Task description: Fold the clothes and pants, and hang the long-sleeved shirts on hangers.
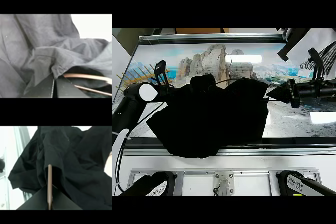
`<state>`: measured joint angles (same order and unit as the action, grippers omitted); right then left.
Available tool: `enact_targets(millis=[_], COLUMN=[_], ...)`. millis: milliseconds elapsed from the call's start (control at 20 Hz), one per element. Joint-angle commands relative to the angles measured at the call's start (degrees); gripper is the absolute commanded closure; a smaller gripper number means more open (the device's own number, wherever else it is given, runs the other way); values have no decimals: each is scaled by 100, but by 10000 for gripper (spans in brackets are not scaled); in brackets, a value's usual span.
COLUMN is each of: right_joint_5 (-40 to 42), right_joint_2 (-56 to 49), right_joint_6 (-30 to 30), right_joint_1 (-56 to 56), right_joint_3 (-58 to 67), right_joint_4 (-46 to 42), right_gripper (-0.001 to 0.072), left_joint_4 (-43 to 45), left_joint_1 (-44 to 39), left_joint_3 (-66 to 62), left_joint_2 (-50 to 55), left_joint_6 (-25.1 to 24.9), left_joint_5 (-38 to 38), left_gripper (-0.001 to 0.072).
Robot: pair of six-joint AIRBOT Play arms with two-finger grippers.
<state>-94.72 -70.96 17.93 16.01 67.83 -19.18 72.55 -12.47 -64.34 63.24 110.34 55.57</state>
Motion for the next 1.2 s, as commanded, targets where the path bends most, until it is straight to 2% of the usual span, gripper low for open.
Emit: enact_targets(millis=[0,300,450,700,1000,1150], right_joint_5=[17,81,101,291,811,1021], right_joint_2=[0,11,17,37,271,411], right_joint_6=[-348,-684,-772,-767,-758,-656], right_joint_1=[-2,-188,-442,-1027,-1552,-1576], right_joint_3=[-573,-914,-914,-911,-907,-905], right_joint_4=[540,1270,1731,2559,2837,2835], right_gripper=[706,706,706,706,706,705], left_joint_4=[20,1349,1805,2566,2846,2839], left_joint_1=[-57,-1019,-1526,-2284,-2603,-2605], left_joint_3=[-120,-1731,-2487,-3954,-5351,-5239], left_joint_2=[-498,-697,-675,-72,575,522], left_joint_6=[-192,-142,-31,-2,-68,-264], left_joint_5=[129,1475,1810,2931,3373,3353], left_gripper=[697,697,697,697,696,696])
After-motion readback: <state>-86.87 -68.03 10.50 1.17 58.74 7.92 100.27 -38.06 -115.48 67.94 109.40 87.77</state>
